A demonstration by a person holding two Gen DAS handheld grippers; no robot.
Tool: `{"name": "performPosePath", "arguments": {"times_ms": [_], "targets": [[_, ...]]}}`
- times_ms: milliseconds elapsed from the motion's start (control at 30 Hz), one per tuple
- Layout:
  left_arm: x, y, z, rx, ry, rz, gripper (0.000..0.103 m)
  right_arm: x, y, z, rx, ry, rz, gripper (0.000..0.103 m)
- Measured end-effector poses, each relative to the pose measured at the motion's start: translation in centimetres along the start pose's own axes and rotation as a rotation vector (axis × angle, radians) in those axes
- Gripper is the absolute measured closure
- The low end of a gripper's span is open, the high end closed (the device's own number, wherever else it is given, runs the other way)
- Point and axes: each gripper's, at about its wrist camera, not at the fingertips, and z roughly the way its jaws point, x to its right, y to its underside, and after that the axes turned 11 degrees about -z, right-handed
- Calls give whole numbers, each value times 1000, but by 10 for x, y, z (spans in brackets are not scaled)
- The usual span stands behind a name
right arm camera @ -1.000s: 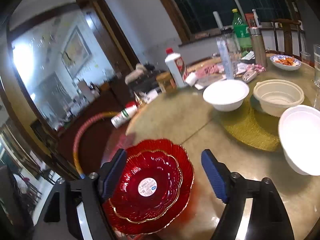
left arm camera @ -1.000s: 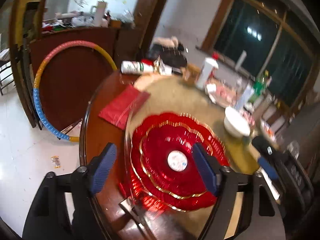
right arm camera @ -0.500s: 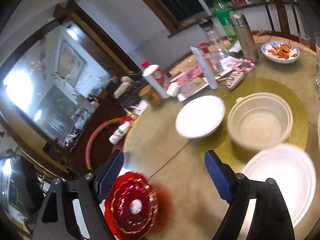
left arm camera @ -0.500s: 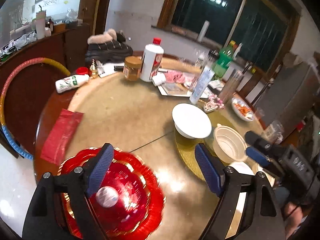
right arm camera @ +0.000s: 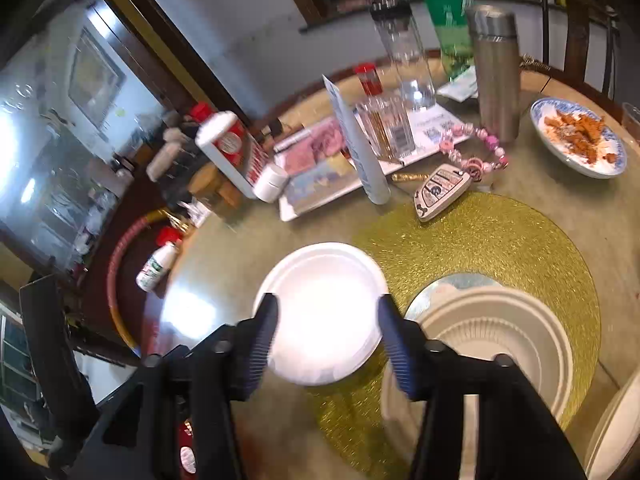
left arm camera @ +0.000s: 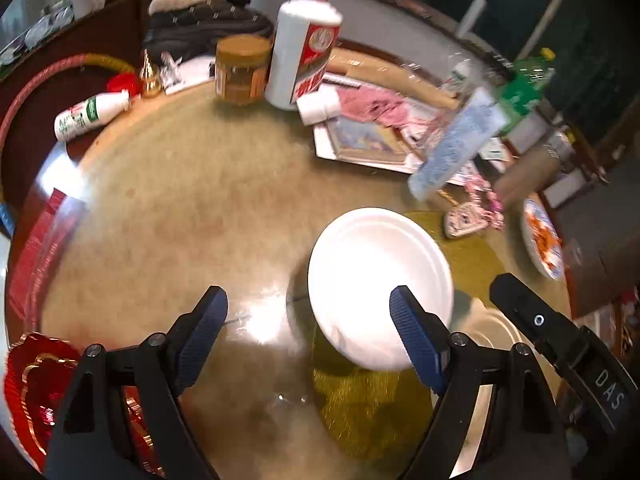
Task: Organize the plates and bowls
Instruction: 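Reach to a white foam bowl and close both grippers on its rim, then lift the white foam bowl and carry it toward the red plate stack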
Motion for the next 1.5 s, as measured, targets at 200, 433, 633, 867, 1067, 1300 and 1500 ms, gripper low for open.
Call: {"name": "performPosePath", "arguments": {"times_ms": [200, 433, 633, 867, 1067, 1300, 1500], "targets": [[5, 0, 41, -60, -48, -24, 19, 20, -7, 42, -88, 27, 7, 69], [11, 11, 70, -125, -83, 49, 83, 24, 6, 84, -217, 67, -4, 93], [13, 24, 36, -49, -45, 115, 87, 11, 17, 49, -137, 40, 4, 95], [-1, 47, -48, 65, 41, 150, 88, -18, 37, -26, -13, 1, -3, 94], [-25, 88, -95, 110, 106, 191, 88, -45, 85, -86, 78, 25, -20, 94], [-56, 137, -110, 40, 201, 227, 90, -55, 160, -128, 113, 62, 8, 94], [-66, 155, -117, -2, 232, 243, 92, -59, 202, -146, 105, 74, 32, 93]]}}
